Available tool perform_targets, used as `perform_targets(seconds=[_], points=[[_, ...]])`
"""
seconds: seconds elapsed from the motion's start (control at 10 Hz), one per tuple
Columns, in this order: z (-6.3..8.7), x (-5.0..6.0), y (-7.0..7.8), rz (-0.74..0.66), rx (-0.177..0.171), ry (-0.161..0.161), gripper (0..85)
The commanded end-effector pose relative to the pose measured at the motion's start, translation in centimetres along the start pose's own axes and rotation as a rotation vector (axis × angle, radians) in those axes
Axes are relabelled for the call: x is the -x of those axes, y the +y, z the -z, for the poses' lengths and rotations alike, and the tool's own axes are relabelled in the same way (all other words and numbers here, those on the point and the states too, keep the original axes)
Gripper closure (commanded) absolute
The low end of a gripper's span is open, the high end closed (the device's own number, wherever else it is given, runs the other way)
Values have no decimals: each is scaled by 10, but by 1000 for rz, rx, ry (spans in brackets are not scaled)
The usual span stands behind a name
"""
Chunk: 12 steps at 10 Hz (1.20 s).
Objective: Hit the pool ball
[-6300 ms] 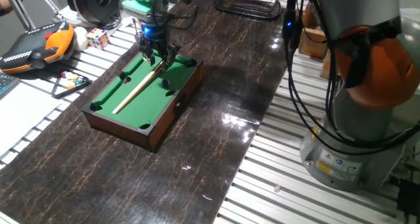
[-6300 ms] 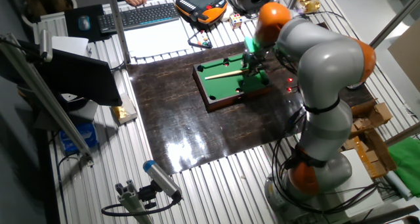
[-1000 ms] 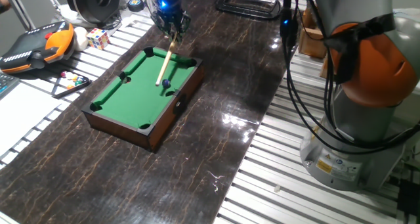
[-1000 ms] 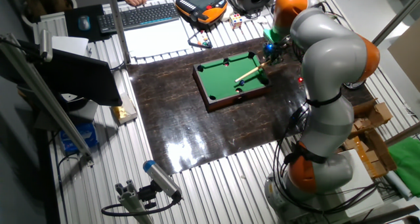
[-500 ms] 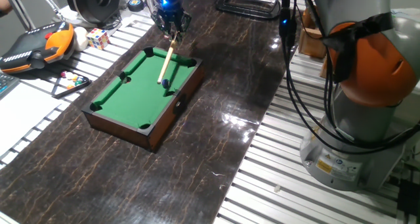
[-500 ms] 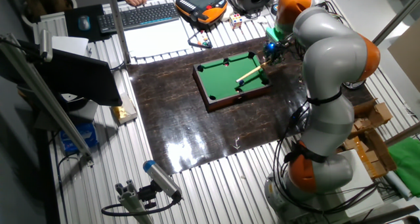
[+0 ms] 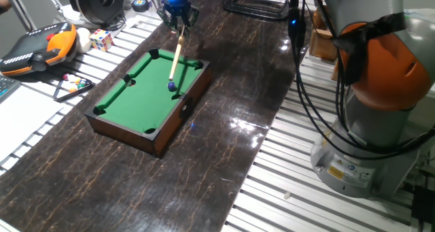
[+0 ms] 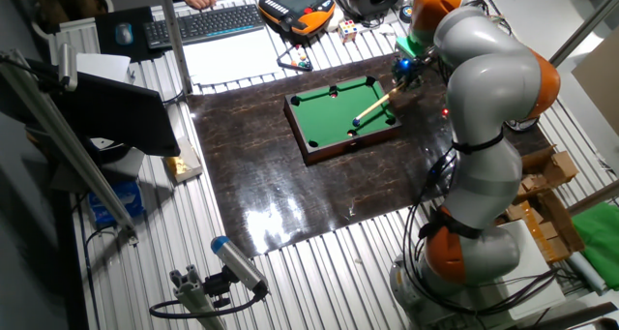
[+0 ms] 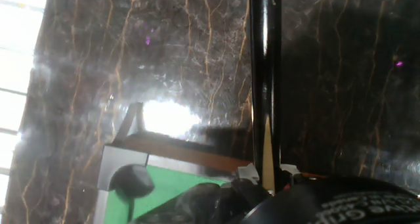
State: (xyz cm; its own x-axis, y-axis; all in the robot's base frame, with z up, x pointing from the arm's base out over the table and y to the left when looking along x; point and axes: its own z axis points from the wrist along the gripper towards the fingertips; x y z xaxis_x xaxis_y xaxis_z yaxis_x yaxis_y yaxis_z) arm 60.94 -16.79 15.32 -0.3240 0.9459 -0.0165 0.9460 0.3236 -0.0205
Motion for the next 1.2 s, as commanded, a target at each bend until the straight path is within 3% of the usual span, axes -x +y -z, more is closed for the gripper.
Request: perform_targets(seconds=[0.0, 0.1, 0.6, 1.1], points=[[0, 1, 0, -15, 10, -35, 670], [1, 4, 0, -29, 15, -56, 670], [4, 22, -3, 14, 7, -49, 670], [3, 28, -1, 33, 25, -86, 670]])
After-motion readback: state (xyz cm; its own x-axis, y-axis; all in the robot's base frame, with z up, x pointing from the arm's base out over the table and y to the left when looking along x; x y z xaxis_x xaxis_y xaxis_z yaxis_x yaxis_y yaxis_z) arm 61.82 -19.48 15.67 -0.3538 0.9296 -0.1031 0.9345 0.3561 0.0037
